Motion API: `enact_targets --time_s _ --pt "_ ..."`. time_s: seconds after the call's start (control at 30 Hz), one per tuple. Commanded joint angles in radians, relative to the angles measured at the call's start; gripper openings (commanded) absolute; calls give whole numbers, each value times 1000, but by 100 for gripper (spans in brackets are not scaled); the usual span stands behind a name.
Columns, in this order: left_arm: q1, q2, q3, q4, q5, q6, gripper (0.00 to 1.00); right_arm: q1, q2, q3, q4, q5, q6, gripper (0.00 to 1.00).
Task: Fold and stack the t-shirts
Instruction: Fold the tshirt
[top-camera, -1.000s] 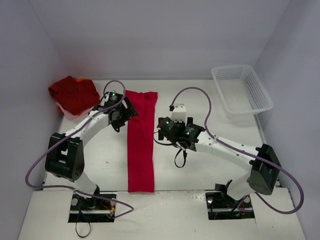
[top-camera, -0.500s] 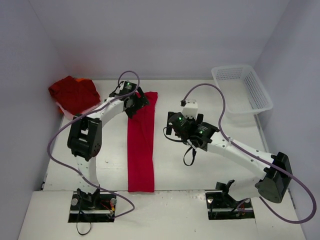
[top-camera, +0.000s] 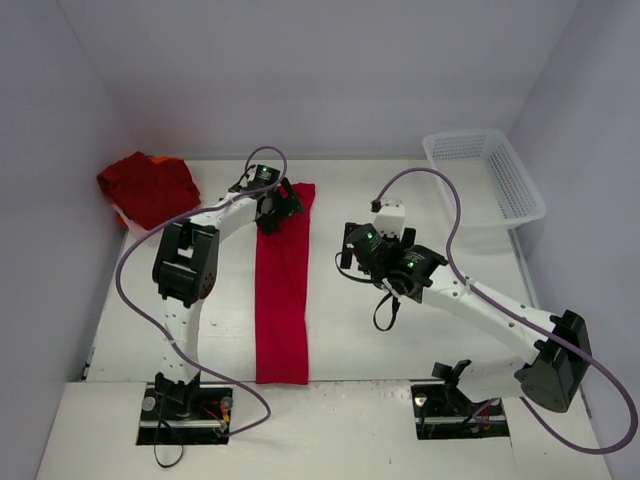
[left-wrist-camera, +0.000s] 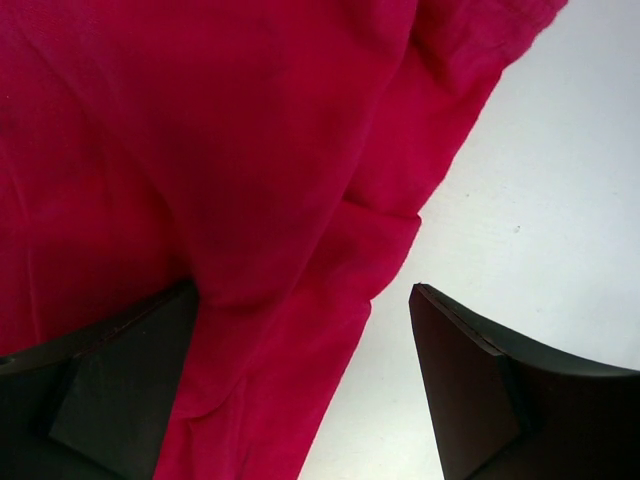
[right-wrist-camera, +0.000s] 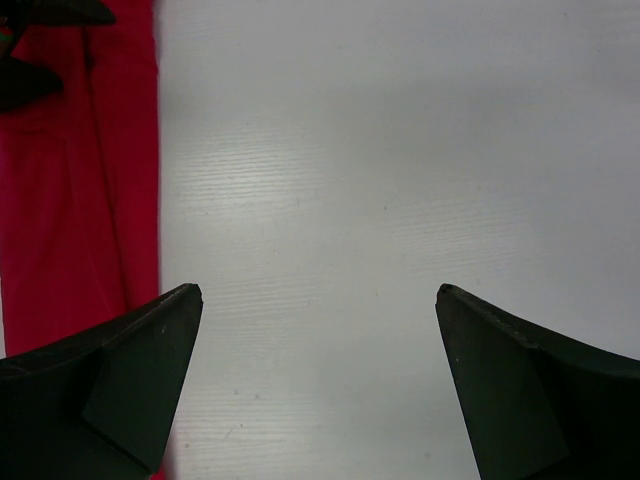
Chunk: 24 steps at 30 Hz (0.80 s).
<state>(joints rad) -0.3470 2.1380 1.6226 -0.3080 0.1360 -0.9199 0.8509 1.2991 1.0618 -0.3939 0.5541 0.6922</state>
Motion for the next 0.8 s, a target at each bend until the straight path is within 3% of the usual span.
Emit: enact_targets --time_s 0.0,0.23,0.77 --pt "-4 -20 11 55 20 -8 82 -13 -32 3 4 26 -11 100" --pt "-26 -12 -23 102 45 -37 82 -24 -23 6 7 27 -16 100" --pt "-129 82 108 80 51 -50 82 -26 -7 6 12 24 -22 100"
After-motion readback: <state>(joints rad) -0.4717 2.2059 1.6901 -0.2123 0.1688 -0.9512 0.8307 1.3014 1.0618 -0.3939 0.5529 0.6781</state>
